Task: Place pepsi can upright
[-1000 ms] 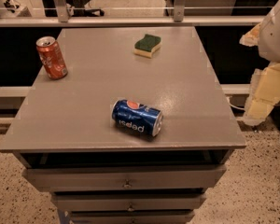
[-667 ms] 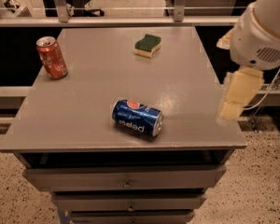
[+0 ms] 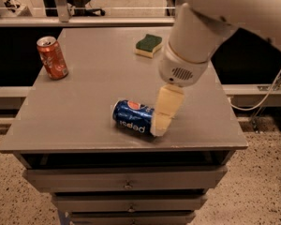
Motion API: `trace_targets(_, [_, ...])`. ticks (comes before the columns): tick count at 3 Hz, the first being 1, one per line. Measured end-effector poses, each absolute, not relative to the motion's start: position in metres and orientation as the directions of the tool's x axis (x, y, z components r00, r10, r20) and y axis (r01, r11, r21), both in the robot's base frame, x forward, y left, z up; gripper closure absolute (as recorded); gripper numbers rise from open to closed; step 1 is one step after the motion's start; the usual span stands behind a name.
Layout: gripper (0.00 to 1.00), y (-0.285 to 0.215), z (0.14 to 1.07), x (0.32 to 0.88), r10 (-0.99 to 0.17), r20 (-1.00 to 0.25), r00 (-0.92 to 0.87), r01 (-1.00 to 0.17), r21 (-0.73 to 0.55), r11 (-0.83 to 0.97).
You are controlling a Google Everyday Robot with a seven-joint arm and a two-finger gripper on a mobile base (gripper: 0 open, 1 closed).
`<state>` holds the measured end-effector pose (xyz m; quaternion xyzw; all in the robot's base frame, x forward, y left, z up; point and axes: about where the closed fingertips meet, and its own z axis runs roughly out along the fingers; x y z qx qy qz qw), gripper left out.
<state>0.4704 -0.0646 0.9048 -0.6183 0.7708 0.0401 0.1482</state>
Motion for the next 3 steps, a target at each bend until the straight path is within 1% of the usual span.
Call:
trace_targets(1, [0.0,-0.03,0.879,0.482,-0.927,-0.299,-0.226,-0.967,-0.048,0.251])
trace_targets(3, [0.0,0.004,0.848,0.497,-0.893,-0.319,-0.317,-0.947,0.065,0.313])
